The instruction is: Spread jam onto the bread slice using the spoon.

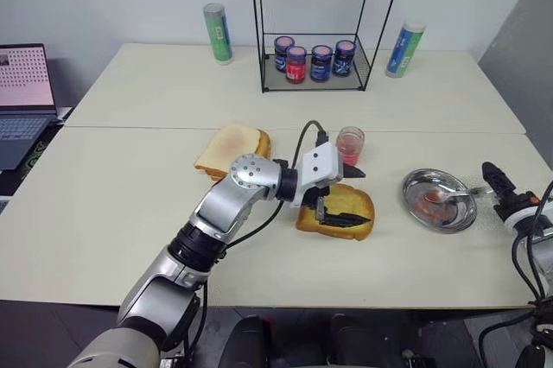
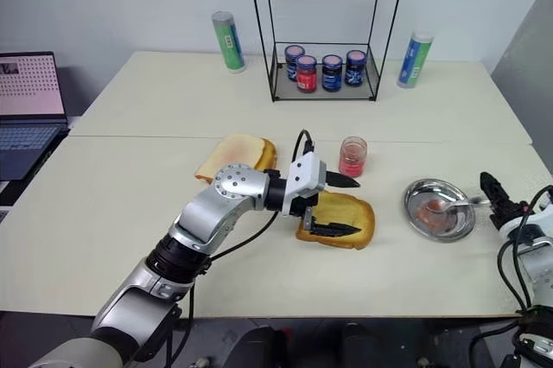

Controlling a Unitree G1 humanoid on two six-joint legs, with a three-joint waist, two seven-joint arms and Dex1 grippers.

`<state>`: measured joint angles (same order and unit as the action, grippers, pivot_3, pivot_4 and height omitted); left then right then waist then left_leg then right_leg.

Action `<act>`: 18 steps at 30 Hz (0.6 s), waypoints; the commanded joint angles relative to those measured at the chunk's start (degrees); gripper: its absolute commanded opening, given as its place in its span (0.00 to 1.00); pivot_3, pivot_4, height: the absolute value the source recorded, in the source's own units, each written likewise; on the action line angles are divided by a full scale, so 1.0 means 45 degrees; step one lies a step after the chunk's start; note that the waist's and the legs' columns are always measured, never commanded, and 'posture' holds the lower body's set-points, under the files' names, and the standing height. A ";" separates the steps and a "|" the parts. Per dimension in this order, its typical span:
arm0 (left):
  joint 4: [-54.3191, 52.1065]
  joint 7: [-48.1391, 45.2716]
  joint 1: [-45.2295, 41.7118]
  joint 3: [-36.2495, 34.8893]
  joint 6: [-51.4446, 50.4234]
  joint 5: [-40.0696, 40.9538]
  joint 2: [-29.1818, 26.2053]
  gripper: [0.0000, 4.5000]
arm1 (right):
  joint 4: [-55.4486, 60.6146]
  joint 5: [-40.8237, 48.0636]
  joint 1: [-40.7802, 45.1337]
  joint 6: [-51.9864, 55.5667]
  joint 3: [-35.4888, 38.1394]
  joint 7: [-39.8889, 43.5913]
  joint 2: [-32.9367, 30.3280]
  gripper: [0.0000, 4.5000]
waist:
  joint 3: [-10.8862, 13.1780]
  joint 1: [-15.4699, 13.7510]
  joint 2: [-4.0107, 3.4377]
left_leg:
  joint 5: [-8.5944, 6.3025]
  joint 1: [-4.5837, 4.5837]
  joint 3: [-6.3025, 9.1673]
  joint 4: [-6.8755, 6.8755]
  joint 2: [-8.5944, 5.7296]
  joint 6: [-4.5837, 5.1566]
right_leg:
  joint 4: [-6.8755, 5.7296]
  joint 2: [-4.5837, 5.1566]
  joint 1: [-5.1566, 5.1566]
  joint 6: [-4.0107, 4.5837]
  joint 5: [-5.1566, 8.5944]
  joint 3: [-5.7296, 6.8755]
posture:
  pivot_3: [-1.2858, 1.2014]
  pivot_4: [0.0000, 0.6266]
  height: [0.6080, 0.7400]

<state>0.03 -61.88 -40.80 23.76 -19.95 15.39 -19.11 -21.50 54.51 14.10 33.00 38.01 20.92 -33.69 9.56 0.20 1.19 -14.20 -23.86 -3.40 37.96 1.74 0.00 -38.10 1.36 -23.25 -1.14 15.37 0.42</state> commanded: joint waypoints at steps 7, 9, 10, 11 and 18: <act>-0.2131 0.0238 0.0951 -0.2727 -0.2039 0.1120 -0.2302 1.00 | 0.4117 -0.1554 -0.1260 0.0926 -0.0452 0.1315 -0.3373 0.99 | -0.0009 0.0058 -0.0097 | 0.0000 0.0000 -0.0007 -0.0001 -0.0003 0.0000 | -0.0001 0.0007 -0.0004 -0.0002 0.0001 -0.0008 | 0.52 0.24 1.00; -0.2458 0.0337 0.1251 -0.3575 -0.2570 0.1355 -0.3192 1.00 | 0.5190 -0.1924 -0.1461 0.1147 -0.1159 0.2342 -0.4503 0.99 | -0.0008 0.0189 -0.0108 | 0.0000 0.0010 -0.0006 -0.0002 0.0002 0.0000 | -0.0011 0.0000 -0.0006 -0.0004 0.0003 -0.0012 | 0.52 0.24 1.00; -0.2628 0.0276 0.1416 -0.3972 -0.3030 0.1576 -0.3728 1.00 | 0.5825 -0.1830 -0.1512 0.1391 -0.1506 0.2933 -0.4988 0.99 | -0.0008 0.0215 -0.0106 | 0.0000 0.0020 0.0000 -0.0005 0.0013 0.0000 | -0.0015 -0.0009 -0.0003 -0.0014 0.0008 -0.0006 | 0.52 0.24 1.00; -0.2777 0.0213 0.1634 -0.4452 -0.3353 0.1732 -0.4294 1.00 | 0.6576 -0.1450 -0.1481 0.1867 -0.1873 0.3563 -0.5434 0.99 | -0.0008 0.0266 -0.0102 | 0.0000 0.0021 0.0012 -0.0001 0.0024 0.0000 | -0.0015 -0.0019 0.0001 -0.0030 0.0018 0.0008 | 0.52 0.24 1.00; -0.3532 -0.0293 0.3241 -0.6526 -0.4448 0.2627 -0.7023 1.00 | 1.0460 -0.0460 -0.1768 0.3204 -0.4382 0.7147 -0.7373 0.99 | 0.0006 0.0238 -0.0071 | 0.0000 0.0009 0.0025 -0.0003 0.0048 -0.0004 | 0.0004 -0.0018 0.0006 -0.0056 0.0035 0.0035 | 0.52 0.24 1.00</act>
<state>-12.74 -62.39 -26.81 -2.83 -39.53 25.42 -49.28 22.65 51.68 5.15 47.09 19.21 50.18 -65.66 9.59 1.27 0.87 -14.20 -23.82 -3.28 37.96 1.93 -0.02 -38.08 1.33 -23.22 -1.40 15.52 0.60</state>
